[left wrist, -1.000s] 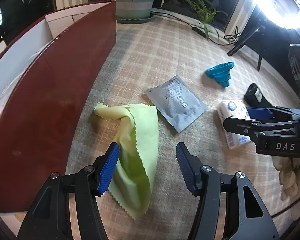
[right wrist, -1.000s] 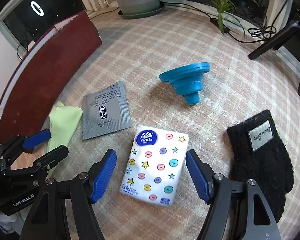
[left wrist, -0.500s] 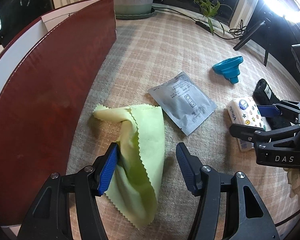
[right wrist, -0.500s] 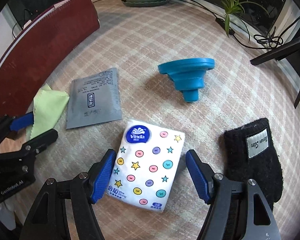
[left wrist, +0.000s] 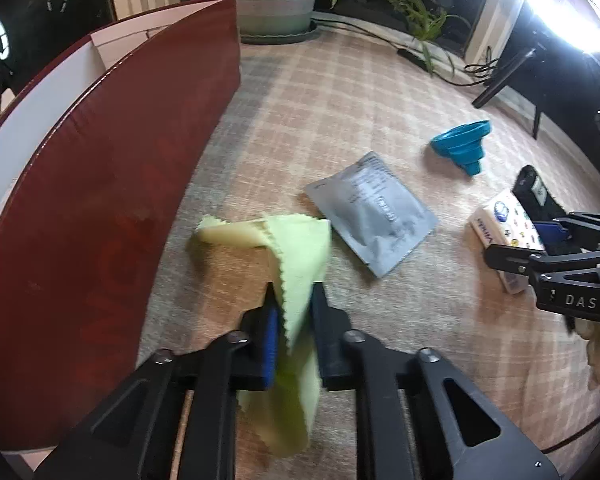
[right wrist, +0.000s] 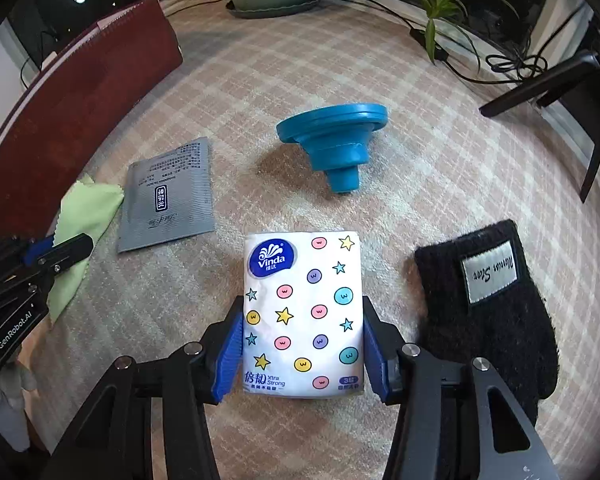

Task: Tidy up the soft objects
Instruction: 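Grasp the yellow-green cloth with the left tool while the right tool grasps the Vinda tissue pack, then lift the cloth with the left tool while the right tool lifts the tissue pack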

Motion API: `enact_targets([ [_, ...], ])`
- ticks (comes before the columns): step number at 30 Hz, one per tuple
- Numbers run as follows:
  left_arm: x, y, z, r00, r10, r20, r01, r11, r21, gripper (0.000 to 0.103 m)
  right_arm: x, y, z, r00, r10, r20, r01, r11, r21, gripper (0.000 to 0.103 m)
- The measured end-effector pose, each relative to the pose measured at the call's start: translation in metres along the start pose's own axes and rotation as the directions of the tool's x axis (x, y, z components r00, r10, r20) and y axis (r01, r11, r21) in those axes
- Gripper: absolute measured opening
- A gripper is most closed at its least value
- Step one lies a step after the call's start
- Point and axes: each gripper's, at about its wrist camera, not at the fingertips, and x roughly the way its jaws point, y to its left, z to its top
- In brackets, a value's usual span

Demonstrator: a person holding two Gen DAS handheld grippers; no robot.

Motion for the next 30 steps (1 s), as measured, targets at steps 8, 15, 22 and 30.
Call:
enact_targets([
  [8,-0.026,-0.005,-0.006,0.991,-0.123,0.054,0.125,0.992,-0.029,0.006,-0.017,-0.009,-0.011,0.999,0.021,0.034,-0.022,0.999,0.032,0.048],
  [15,-0.037,0.000,-0.012,0.986,-0.142,0.081,0.146,0.988,-0.042,0.004,-0.029,-0.009,-0.019,0.998,0.017,0.055,-0.019,0.999,0.037,0.048],
  [22,-0.029,0.000,-0.014,0.990,-0.127,0.059,0.129,0.991,-0.024,0.031,-0.031,-0.003,-0.021,0.998,0.033,0.058,-0.035,0.999,0.030,0.048],
  [30,-0.015,-0.004,-0.010,0.996,-0.077,0.036,0.077,0.997,-0.001,0.031,-0.033,0.001,-0.017,0.997,0.046,0.064,-0.048,0.999,0.024,0.048],
])
